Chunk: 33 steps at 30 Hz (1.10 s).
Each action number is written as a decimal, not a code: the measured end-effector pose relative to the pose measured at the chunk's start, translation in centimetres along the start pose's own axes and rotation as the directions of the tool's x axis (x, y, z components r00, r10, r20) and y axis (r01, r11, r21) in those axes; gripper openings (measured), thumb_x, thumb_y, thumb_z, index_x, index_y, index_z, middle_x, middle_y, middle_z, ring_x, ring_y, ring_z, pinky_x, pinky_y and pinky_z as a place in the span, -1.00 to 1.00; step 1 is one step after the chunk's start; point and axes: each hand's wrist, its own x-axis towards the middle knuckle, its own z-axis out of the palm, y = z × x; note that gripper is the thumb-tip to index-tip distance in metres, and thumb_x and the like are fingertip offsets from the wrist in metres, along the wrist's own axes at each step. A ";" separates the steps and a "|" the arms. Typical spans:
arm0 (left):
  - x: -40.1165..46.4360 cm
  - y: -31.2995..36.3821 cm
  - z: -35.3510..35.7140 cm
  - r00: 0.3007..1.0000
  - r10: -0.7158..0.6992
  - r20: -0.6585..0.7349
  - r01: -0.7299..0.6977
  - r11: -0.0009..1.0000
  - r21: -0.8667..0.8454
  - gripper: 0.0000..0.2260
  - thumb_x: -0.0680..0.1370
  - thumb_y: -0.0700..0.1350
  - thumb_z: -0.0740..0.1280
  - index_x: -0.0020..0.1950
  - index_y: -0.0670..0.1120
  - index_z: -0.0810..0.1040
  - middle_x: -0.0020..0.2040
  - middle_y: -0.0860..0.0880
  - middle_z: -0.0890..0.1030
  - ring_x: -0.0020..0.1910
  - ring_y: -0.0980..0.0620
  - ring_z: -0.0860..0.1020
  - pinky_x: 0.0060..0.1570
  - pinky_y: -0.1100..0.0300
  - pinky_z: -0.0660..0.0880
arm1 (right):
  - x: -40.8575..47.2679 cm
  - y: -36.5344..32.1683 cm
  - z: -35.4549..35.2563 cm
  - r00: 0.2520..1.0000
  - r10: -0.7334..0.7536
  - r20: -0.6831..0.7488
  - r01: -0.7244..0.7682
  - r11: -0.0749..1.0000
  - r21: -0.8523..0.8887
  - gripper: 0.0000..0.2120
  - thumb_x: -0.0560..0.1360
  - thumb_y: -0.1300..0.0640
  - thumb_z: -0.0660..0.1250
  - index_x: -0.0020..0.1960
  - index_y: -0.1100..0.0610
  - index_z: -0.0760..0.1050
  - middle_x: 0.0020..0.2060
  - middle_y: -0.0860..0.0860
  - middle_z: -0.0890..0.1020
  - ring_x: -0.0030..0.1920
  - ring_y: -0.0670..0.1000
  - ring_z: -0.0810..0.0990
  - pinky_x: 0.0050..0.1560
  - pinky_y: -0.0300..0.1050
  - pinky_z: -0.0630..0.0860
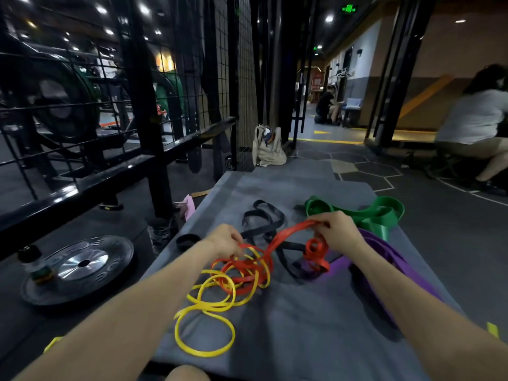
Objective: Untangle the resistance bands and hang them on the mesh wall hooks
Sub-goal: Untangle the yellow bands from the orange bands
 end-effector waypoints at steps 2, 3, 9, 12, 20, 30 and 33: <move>0.5 -1.4 -1.3 0.996 -0.075 -0.036 0.071 0.992 -0.105 -0.87 0.50 -0.23 0.33 -0.01 -0.23 0.62 -0.21 -0.12 0.56 -0.20 -0.04 0.54 -0.14 0.18 0.49 | -0.4 0.9 -0.3 0.999 -0.007 0.040 0.010 0.998 -0.054 -0.77 0.49 0.28 0.29 0.07 0.13 0.64 -0.23 0.13 0.67 -0.30 -0.05 0.55 -0.36 -0.41 0.36; 0.5 -1.8 -1.7 0.994 -0.105 -0.025 0.096 0.966 -0.241 -0.87 0.52 -0.20 0.31 -0.04 -0.24 0.61 -0.20 -0.15 0.56 -0.20 -0.06 0.53 -0.11 0.13 0.50 | -0.7 1.2 -0.3 0.997 -0.015 0.080 0.023 0.995 -0.098 -0.77 0.48 0.29 0.30 0.07 0.12 0.64 -0.24 0.12 0.66 -0.30 -0.05 0.55 -0.33 -0.37 0.36; -0.2 -2.0 -2.4 0.967 -0.248 -0.051 0.103 0.568 -0.816 -0.80 0.63 -0.16 0.13 -0.17 -0.13 0.43 -0.62 0.10 0.26 -0.67 0.18 0.20 -0.60 0.35 0.24 | -2.1 2.5 1.1 0.885 -0.042 0.464 0.193 0.939 -0.285 -0.79 0.44 0.26 0.34 -0.01 0.07 0.67 -0.26 0.06 0.64 -0.22 -0.02 0.56 -0.08 -0.17 0.46; -0.5 -2.1 -2.0 0.975 -0.221 -0.015 0.117 0.572 -0.812 -0.77 0.64 -0.13 0.12 -0.18 -0.12 0.44 -0.56 0.07 0.22 -0.70 0.20 0.13 -0.70 0.37 0.07 | -2.1 1.8 2.0 0.717 -0.020 0.697 0.302 0.910 -0.284 -0.78 0.42 0.29 0.31 0.04 0.17 0.61 -0.16 0.10 0.63 -0.14 -0.01 0.56 -0.06 -0.18 0.43; -0.9 -3.6 -0.9 0.982 -0.152 0.111 0.172 0.492 -0.853 -0.84 0.63 -0.11 0.13 0.01 -0.09 0.50 -0.43 0.04 0.25 -0.65 0.20 0.13 -0.69 0.40 0.07 | -0.6 -6.1 5.4 0.784 -0.292 0.548 0.371 0.928 -0.036 -0.72 0.51 0.24 0.26 0.19 0.22 0.55 0.11 0.09 0.63 0.11 0.02 0.57 0.12 -0.24 0.40; -2.7 -7.8 -2.1 0.954 -0.141 0.266 0.296 0.278 -0.914 -0.78 0.64 -0.11 0.09 -0.14 -0.09 0.43 -0.57 0.06 0.26 -0.67 0.22 0.17 -0.75 0.44 0.07 | 1.8 -9.4 18.7 0.862 -0.147 0.486 0.279 0.936 -0.212 -0.54 0.46 0.03 0.31 0.29 0.23 0.38 0.22 0.20 0.46 0.26 0.21 0.44 0.24 0.04 0.42; -3.1 -9.8 -2.5 0.952 -0.174 0.253 0.296 0.302 -0.906 -0.75 0.66 -0.08 0.05 -0.13 -0.09 0.43 -0.56 0.06 0.27 -0.66 0.22 0.17 -0.73 0.44 0.08 | 1.4 -10.3 19.7 0.739 0.013 0.674 0.358 0.839 -0.409 0.03 0.24 -0.28 0.47 0.46 0.24 0.11 0.39 0.18 0.32 0.39 0.19 0.30 0.37 0.02 0.32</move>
